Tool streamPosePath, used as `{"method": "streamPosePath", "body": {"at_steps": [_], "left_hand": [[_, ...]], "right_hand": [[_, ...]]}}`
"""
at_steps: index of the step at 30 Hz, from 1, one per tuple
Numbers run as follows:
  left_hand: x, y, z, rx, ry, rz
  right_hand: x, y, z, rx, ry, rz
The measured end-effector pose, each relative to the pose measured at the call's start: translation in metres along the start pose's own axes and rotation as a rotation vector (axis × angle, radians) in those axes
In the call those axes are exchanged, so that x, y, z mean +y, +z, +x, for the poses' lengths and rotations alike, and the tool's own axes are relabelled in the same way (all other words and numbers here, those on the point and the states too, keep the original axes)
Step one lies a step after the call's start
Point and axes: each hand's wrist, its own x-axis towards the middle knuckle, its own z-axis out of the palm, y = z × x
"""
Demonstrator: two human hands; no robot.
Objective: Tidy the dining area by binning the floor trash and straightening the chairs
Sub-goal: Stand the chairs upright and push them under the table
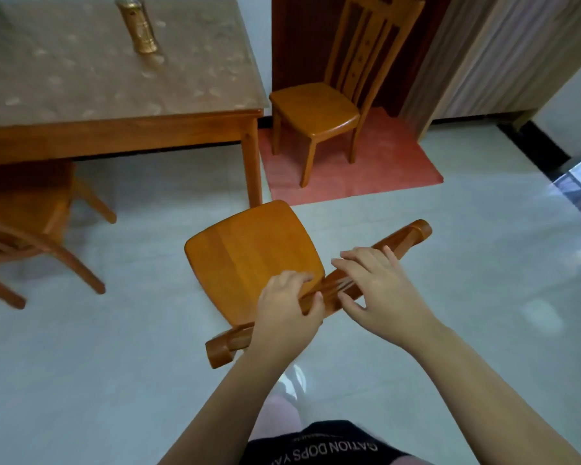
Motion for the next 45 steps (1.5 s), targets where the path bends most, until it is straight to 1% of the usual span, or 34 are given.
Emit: {"method": "streamPosePath", "body": {"at_steps": [5,8,12,14,18,20,25,32,37,42,45], "left_hand": [[0.000,0.006,-0.004,0.054,-0.081,0.003],[0.001,0.017,-0.009,0.123,-0.096,0.081],[0.009,0.038,-0.016,0.188,-0.168,0.126],[0.017,0.051,-0.019,0.207,-0.210,0.164],[0.023,0.067,-0.019,0.244,-0.280,0.312],[0.021,0.067,-0.018,0.246,-0.282,0.342],[0.017,0.065,-0.019,0.189,-0.273,0.366],[0.015,0.059,-0.015,0.202,-0.258,0.357],[0.009,0.049,-0.009,0.080,-0.267,0.362],[-0.003,0.043,0.001,-0.072,-0.322,0.304],[-0.009,0.043,0.005,-0.114,-0.283,0.259]], "right_hand": [[0.010,0.001,0.013,-0.087,-0.127,0.030],[0.022,0.005,0.010,-0.132,-0.203,0.050],[0.048,0.008,0.009,-0.219,-0.286,0.095],[0.060,0.008,0.009,-0.261,-0.335,0.109],[0.075,0.013,0.011,-0.336,-0.406,0.156],[0.078,0.017,0.013,-0.360,-0.462,0.135],[0.076,0.023,0.019,-0.351,-0.495,0.142],[0.069,0.022,0.032,-0.396,-0.498,0.157],[0.064,0.022,0.038,-0.470,-0.477,0.182],[0.056,0.020,0.051,-0.611,-0.347,0.212],[0.055,0.023,0.052,-0.635,-0.346,0.200]]}}
